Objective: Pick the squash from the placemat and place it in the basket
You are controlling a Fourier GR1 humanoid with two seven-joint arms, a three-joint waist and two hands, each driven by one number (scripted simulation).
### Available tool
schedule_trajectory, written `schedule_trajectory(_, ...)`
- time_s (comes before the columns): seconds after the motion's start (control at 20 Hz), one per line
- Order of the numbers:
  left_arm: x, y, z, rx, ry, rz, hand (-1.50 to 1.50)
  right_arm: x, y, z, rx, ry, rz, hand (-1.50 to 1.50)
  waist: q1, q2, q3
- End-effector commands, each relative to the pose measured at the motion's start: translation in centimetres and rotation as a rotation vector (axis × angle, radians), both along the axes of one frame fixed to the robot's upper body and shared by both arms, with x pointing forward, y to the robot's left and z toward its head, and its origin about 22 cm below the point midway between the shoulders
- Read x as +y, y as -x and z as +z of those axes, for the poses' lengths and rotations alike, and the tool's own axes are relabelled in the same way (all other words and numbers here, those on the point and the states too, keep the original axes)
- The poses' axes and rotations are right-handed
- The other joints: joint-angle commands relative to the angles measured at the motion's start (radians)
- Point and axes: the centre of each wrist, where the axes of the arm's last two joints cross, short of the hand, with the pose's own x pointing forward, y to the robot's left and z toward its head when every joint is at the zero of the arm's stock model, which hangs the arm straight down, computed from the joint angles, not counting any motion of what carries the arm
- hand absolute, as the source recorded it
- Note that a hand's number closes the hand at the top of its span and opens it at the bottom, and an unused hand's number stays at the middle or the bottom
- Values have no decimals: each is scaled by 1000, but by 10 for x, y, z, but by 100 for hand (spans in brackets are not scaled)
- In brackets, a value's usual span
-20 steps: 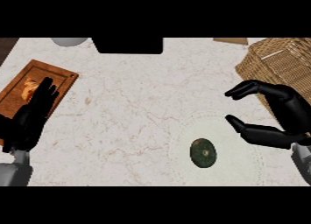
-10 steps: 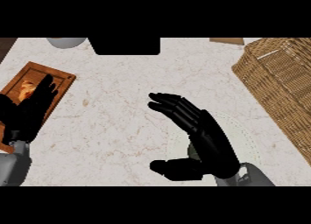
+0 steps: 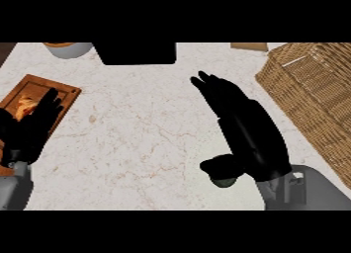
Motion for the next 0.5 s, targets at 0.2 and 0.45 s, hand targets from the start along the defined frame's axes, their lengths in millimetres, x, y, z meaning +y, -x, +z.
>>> schedule_trajectory(0.2, -2, -11, 17, 3, 12, -15, 0, -14, 10, 86, 151, 249, -165, -150, 4, 8, 4)
schedule_trajectory(0.45, -8, 0, 10, -15, -2, -12, 0, -28, 11, 98, 322, 256, -88, -150, 16, 7, 5)
